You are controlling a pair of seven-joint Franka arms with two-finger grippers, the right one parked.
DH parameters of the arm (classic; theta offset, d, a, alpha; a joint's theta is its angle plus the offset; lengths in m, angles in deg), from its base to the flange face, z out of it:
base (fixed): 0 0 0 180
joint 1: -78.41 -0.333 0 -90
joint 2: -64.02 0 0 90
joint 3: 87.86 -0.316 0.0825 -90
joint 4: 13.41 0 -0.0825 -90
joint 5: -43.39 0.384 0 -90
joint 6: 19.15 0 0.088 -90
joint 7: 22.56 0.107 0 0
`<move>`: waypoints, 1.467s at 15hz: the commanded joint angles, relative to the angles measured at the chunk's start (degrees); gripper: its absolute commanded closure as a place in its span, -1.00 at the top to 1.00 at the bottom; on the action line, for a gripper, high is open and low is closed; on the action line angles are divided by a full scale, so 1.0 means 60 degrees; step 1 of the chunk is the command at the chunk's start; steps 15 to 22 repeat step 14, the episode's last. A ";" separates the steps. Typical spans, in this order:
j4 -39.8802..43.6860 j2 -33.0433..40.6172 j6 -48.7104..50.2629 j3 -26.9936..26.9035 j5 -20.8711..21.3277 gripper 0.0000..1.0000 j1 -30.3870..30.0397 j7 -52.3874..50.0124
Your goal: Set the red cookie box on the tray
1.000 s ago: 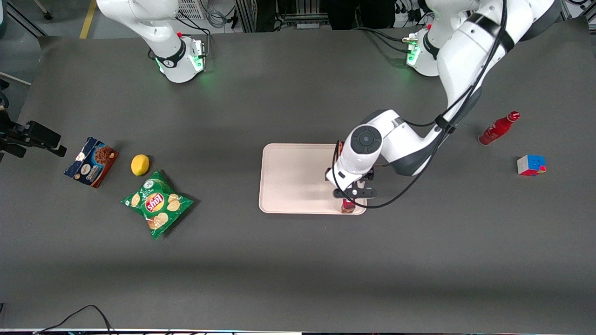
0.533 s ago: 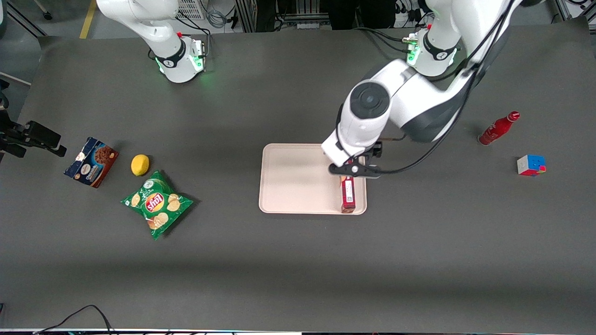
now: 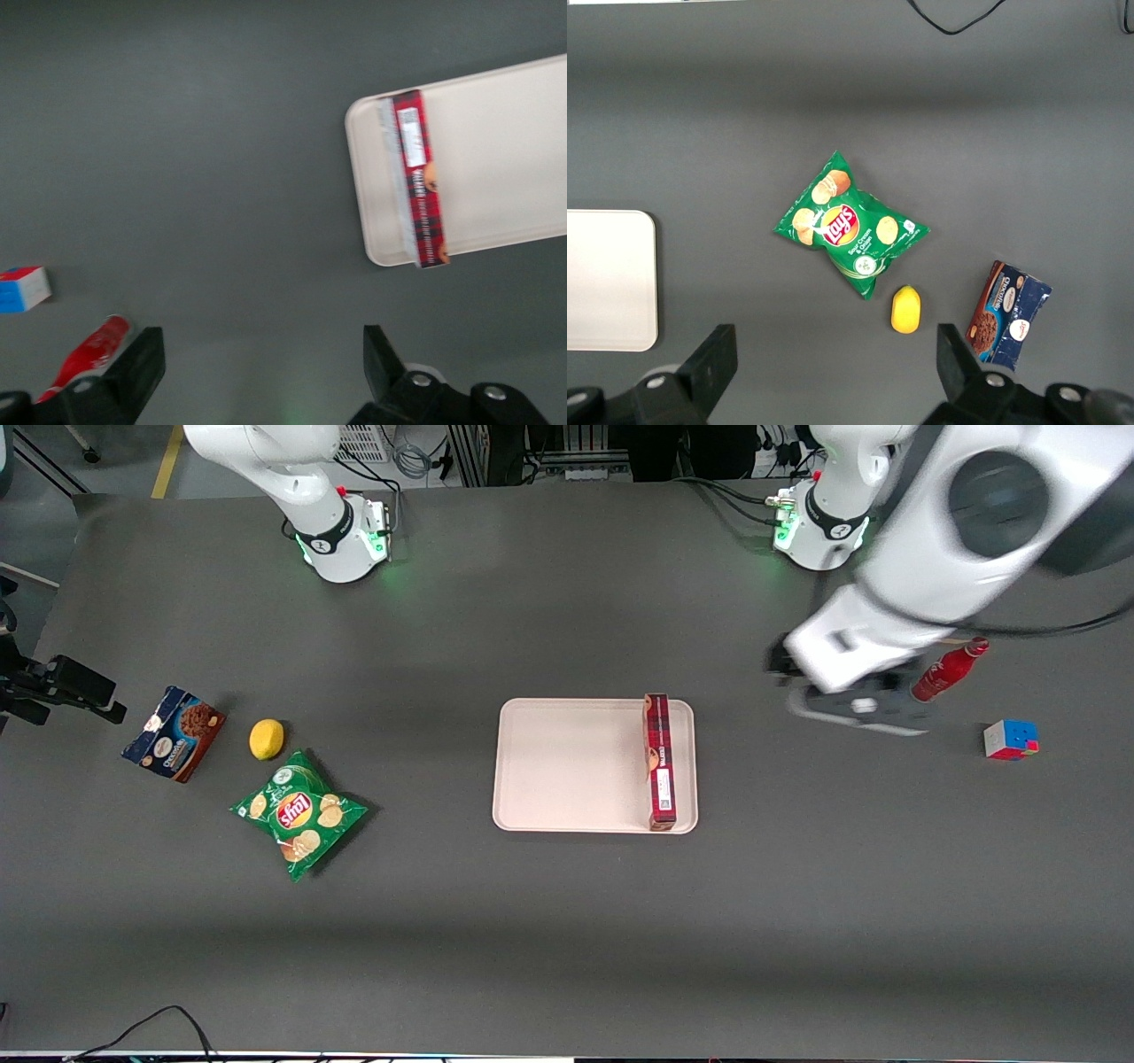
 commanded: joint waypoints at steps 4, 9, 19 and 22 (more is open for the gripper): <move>-0.2231 0.1772 -0.1835 -0.2076 -0.0291 0.98 0.0109 0.0545; -0.2398 0.1190 -0.3159 -0.2356 -0.0509 0.98 0.0080 0.0312; -0.2221 0.0851 -0.3160 -0.2532 -0.0453 1.00 0.0080 0.0106; -0.2221 0.0851 -0.3160 -0.2532 -0.0453 1.00 0.0080 0.0106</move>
